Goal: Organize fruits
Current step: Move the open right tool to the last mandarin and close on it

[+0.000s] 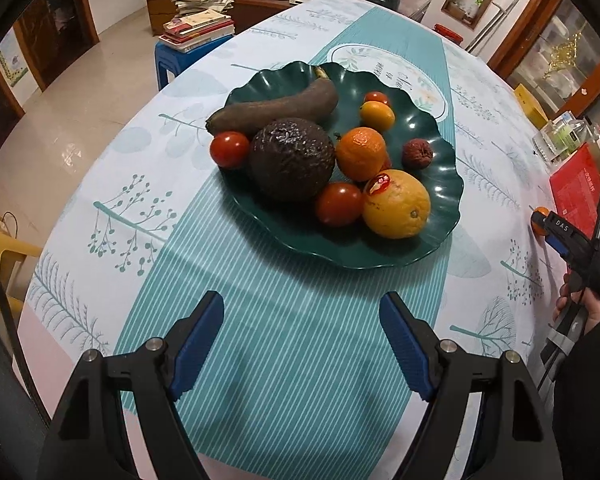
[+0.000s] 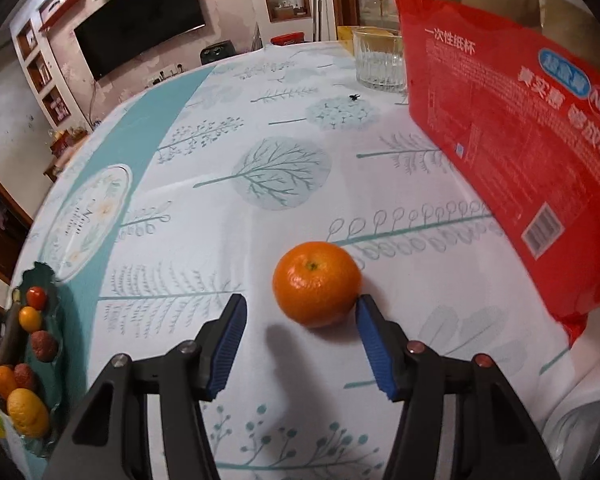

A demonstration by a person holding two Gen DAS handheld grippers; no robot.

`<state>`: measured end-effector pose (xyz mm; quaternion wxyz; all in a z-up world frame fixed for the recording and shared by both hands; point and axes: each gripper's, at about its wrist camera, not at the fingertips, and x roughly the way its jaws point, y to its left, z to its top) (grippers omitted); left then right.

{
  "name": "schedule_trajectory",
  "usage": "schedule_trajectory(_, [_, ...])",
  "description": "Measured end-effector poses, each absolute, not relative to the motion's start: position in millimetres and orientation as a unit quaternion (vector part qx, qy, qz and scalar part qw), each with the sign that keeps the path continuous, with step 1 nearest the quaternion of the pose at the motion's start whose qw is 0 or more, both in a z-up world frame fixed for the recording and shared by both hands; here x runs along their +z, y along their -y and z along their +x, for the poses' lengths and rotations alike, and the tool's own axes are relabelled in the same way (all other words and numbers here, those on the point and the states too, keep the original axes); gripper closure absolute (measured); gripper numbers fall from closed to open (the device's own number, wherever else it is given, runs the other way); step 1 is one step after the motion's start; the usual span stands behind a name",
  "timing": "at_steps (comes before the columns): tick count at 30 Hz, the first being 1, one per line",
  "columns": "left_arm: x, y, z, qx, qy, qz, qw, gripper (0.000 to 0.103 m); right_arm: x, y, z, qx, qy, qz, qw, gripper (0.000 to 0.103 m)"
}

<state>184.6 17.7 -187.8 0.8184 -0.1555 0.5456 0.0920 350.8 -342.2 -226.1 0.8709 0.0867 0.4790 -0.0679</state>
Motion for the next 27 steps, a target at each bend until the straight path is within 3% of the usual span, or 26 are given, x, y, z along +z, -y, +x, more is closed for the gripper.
schedule_trajectory(4, [-185, -19, 183, 0.095, -0.541, -0.158, 0.82, 0.024, -229, 346, 351, -0.074, -0.483, 0.088, 0.868, 0.059])
schedule_trajectory(18, [-178, -29, 171, 0.095, -0.529, -0.17, 0.826, 0.024, -209, 323, 346, -0.039, -0.477, 0.066, 0.876, 0.066])
schedule_trajectory(19, [-177, -29, 170, 0.094, -0.527, -0.171, 0.827, 0.024, -207, 320, 345, -0.035, -0.475, 0.067, 0.877, 0.067])
schedule_trajectory(21, [-175, -32, 168, 0.094, -0.524, -0.174, 0.829, 0.024, -200, 311, 342, -0.024, -0.468, 0.063, 0.881, 0.086])
schedule_trajectory(22, [-174, -33, 168, 0.094, -0.523, -0.175, 0.829, 0.024, -197, 307, 341, -0.018, -0.465, 0.058, 0.883, 0.091])
schedule_trajectory(27, [-169, -43, 162, 0.092, -0.514, -0.181, 0.833, 0.024, -196, 283, 339, -0.005, -0.471, 0.031, 0.882, 0.092])
